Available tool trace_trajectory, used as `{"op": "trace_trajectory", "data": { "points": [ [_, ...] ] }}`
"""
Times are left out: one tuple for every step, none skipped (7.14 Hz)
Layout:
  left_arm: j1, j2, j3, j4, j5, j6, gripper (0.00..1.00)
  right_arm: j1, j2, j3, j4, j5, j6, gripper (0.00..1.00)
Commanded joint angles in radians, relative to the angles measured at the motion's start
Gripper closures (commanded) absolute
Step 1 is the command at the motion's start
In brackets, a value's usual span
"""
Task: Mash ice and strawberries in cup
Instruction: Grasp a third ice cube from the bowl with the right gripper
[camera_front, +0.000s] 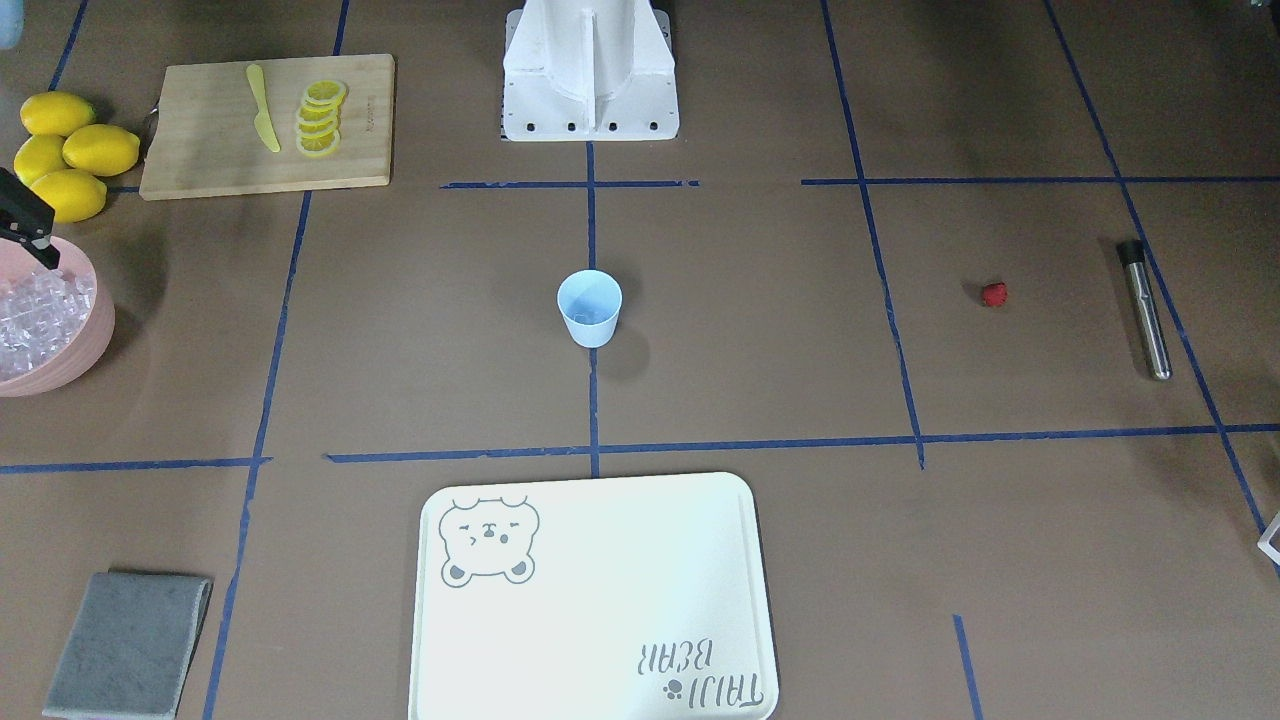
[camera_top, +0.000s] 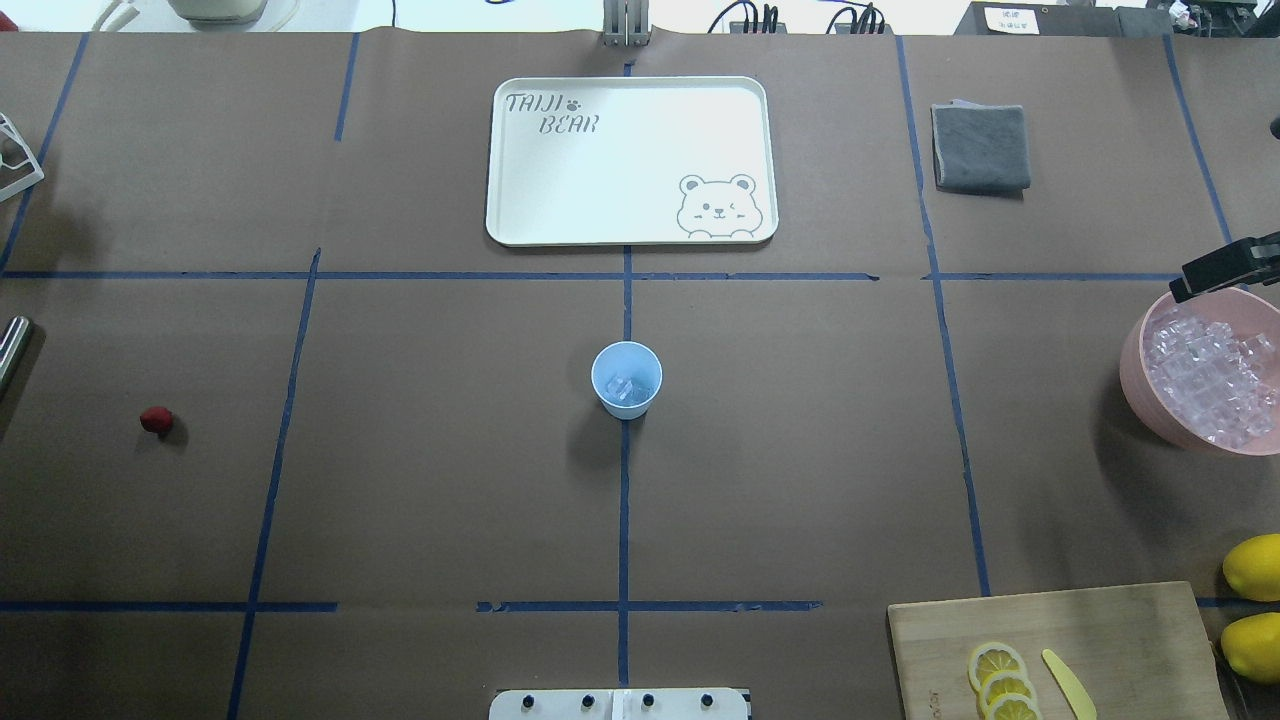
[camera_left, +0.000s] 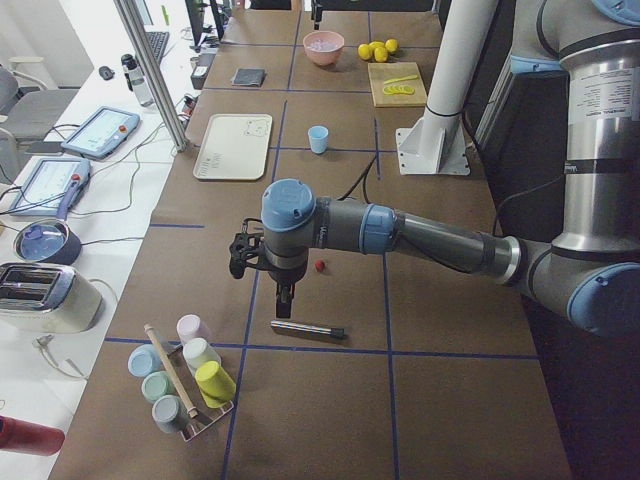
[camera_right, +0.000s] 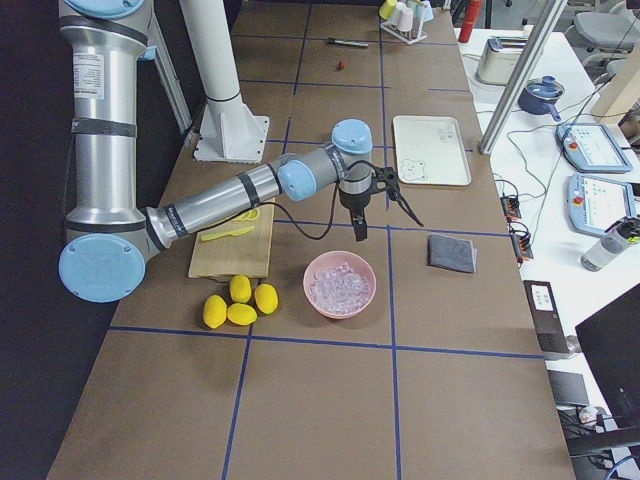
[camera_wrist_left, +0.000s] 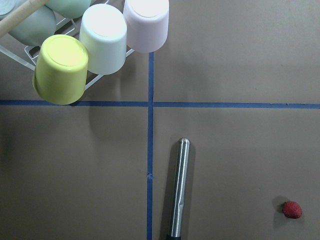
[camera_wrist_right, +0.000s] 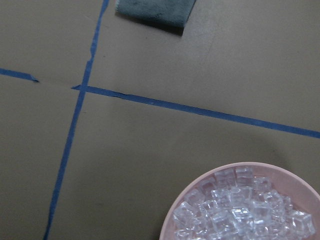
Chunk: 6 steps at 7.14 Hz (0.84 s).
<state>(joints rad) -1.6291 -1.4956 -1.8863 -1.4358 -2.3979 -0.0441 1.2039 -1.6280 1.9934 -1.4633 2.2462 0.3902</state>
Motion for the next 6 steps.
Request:
{"op": "trace_trajectory", "data": {
  "points": [
    [0.000,0.000,0.000,0.000,0.000,0.001,0.00,0.013,-0.007,-0.132,0.076,0.007,-0.018,0.01],
    [0.000,0.000,0.000,-0.002,-0.001,0.001,0.00,0.013,-0.009,-0.202,0.157,0.007,-0.016,0.01],
    [0.000,0.000,-0.002,-0.002,-0.001,0.001,0.00,0.011,-0.007,-0.235,0.188,0.006,-0.011,0.01],
    [0.000,0.002,-0.002,0.000,-0.001,0.001,0.00,-0.003,-0.007,-0.245,0.187,-0.002,-0.011,0.01],
    [0.000,0.000,-0.002,-0.002,-0.001,0.001,0.00,-0.029,-0.006,-0.267,0.189,-0.007,-0.013,0.01],
    [0.000,0.000,-0.002,-0.002,-0.001,0.001,0.00,-0.058,-0.004,-0.280,0.189,-0.042,-0.011,0.01]
  ]
}}
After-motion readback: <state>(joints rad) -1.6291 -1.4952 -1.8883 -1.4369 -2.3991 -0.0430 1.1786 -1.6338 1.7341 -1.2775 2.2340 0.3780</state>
